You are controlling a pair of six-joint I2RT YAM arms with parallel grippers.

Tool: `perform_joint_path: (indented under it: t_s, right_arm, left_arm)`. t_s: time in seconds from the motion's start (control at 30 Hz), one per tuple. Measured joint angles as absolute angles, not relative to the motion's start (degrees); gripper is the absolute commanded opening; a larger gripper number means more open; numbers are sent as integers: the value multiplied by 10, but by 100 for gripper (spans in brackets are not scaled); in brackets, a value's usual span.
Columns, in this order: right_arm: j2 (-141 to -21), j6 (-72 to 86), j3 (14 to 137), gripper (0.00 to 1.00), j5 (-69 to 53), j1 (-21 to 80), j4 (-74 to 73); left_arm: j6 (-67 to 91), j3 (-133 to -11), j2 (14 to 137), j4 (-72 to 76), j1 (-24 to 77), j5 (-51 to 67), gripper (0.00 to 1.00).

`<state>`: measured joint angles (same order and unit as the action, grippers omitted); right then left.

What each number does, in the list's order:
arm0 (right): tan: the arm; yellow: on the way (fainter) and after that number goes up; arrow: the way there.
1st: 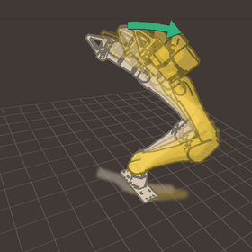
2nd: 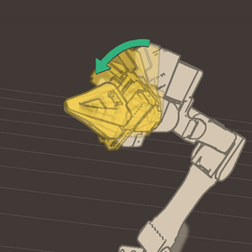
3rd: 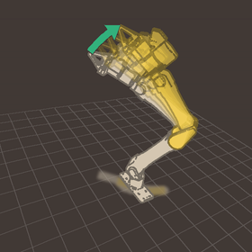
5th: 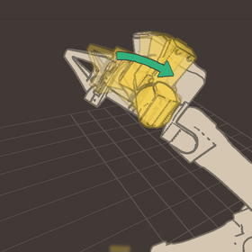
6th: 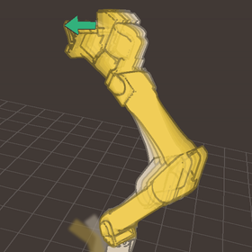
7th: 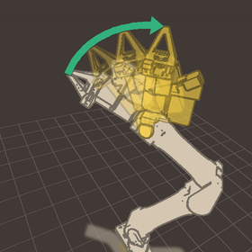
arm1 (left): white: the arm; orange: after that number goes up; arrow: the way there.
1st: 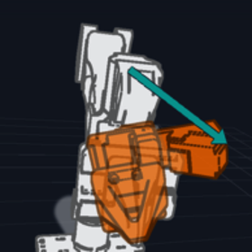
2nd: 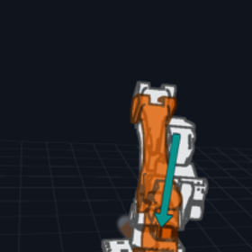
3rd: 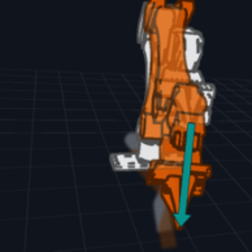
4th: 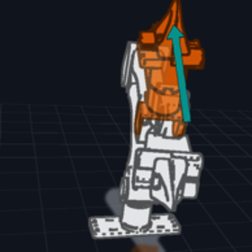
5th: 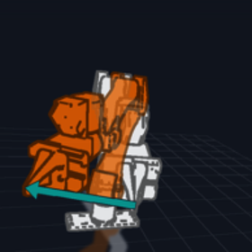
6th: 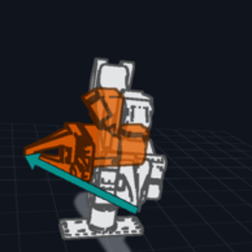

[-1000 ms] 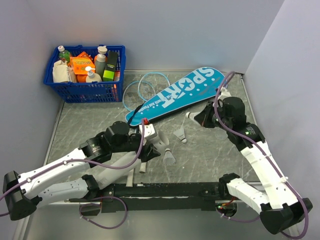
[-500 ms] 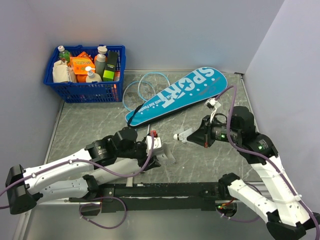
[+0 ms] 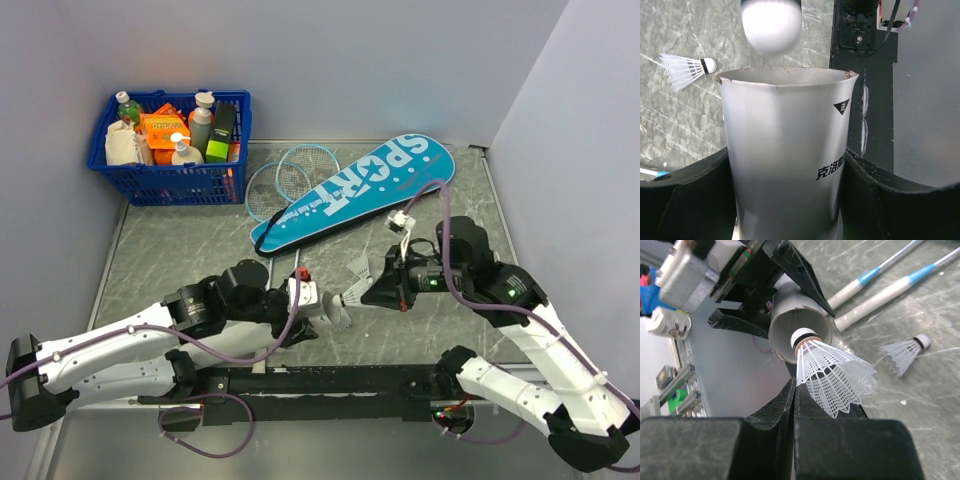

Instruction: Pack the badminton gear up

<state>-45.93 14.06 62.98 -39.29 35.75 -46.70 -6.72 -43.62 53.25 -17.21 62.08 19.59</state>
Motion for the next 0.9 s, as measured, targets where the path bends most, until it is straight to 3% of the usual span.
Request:
perform_joint_path:
  t_s: [0.37, 0.9]
  right_arm:
    - [-511, 164, 629, 0, -353, 449, -428]
    - [-599, 229, 594, 0, -403, 494, -273]
  left_arm:
    - [-68, -433, 514, -175, 623, 194, 1]
    - [-67, -427, 472, -178, 623, 196, 1]
